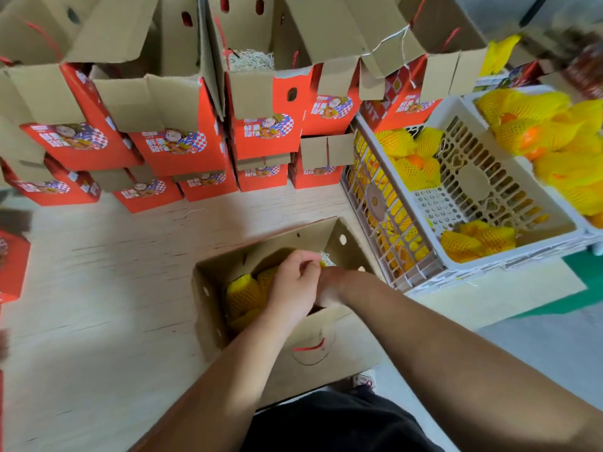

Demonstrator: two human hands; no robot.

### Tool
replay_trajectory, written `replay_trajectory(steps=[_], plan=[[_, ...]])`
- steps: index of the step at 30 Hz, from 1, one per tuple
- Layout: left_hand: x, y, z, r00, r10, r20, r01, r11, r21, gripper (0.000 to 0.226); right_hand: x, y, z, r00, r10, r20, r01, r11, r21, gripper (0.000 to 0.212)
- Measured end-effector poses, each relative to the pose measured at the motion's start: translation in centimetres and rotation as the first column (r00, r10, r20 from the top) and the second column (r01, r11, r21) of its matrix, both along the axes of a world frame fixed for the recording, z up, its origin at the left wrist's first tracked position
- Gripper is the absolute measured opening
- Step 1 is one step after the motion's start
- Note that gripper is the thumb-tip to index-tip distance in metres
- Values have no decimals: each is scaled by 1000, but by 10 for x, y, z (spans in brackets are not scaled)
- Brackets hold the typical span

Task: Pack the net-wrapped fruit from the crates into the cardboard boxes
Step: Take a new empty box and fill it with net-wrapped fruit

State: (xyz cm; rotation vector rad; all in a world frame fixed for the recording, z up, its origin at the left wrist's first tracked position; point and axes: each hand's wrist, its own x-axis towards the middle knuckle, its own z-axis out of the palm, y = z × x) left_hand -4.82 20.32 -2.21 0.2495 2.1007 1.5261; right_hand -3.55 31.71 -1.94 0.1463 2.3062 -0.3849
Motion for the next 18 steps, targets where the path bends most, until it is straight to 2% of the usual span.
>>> replay_trajectory(steps=[2,5,9,12,13,14,16,17,18], plan=[[1,18,9,989,-20,-148,15,999,-33,20,11,8,11,973,-107,-206,72,983,-167,28],[0,58,31,947,2,-321,2,1000,14,19,33,38,33,794,-418,-442,195,863,-467,19],[4,146,57,913,-25,-408,94,984,151,17,60,115,54,527,-631,-570,298,765,-571,13],[4,220,58,872,-99,-479,179,976,123,20,75,202,54,415,-673,-613,353,740,-573,15],[1,243,54,855,-140,-500,205,976,78,20,78,236,50,424,-674,-605,397,739,-545,11],[-3,262,49,831,-187,-524,229,973,16,20,80,269,44,491,-656,-574,447,755,-480,11],[-11,291,37,751,-317,-580,281,947,-154,18,79,322,30,775,-527,-349,472,850,-235,48],[-13,301,31,706,-394,-588,307,919,-247,19,78,336,25,891,-416,-180,405,909,-95,65],[-14,307,25,662,-463,-589,314,885,-344,19,76,344,21,953,-302,-42,303,953,19,74]])
